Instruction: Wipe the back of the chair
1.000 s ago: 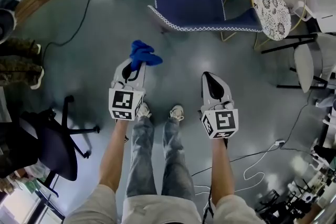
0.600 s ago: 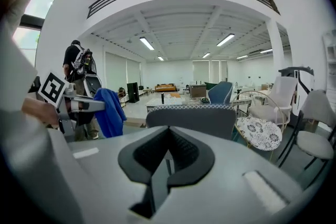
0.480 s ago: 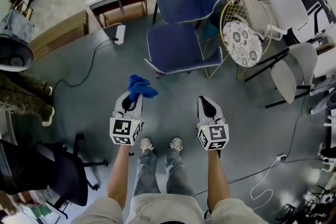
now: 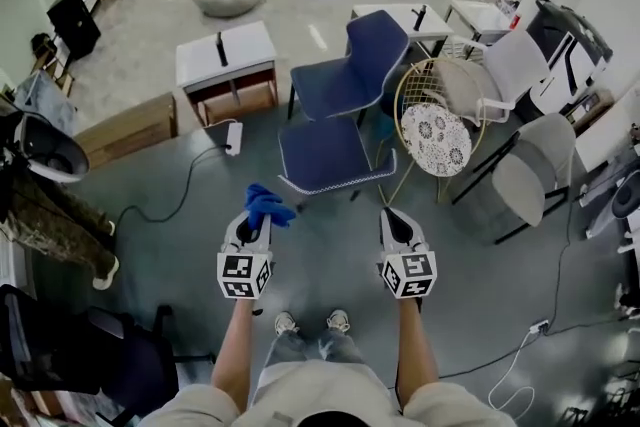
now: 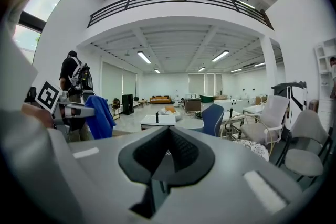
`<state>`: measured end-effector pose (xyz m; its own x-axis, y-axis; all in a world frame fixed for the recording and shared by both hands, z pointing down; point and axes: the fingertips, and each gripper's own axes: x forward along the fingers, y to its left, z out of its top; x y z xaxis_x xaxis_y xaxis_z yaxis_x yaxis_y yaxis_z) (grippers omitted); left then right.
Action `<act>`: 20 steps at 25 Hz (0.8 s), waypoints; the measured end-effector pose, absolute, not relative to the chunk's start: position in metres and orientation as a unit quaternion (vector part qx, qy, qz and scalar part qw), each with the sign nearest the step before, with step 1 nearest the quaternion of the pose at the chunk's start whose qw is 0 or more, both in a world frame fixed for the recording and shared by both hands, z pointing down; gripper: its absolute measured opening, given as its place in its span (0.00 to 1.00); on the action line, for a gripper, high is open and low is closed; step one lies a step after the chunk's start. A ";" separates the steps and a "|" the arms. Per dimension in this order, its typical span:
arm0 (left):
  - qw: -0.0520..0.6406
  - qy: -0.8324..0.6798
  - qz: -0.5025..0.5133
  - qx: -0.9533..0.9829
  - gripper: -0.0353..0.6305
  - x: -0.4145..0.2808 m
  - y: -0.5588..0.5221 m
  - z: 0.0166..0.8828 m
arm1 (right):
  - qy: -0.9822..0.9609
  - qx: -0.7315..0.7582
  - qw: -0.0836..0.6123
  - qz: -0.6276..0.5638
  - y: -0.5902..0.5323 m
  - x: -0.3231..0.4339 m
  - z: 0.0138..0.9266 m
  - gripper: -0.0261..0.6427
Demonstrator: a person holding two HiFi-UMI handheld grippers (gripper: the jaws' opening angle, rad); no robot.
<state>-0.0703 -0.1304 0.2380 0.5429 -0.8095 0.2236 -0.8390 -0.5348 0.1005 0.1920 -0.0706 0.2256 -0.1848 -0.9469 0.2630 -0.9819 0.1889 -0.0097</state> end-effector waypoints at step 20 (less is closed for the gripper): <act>0.065 -0.486 0.063 0.870 0.12 -0.085 -0.105 0.169 | -0.754 0.650 0.089 0.039 -0.048 0.206 0.148 0.04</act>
<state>-0.0846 -0.1051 0.1695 0.5207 -0.8361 0.1726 -0.8525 -0.5200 0.0527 0.2057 -0.0477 0.1484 -0.1398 -0.9727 0.1855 -0.9866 0.1526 0.0569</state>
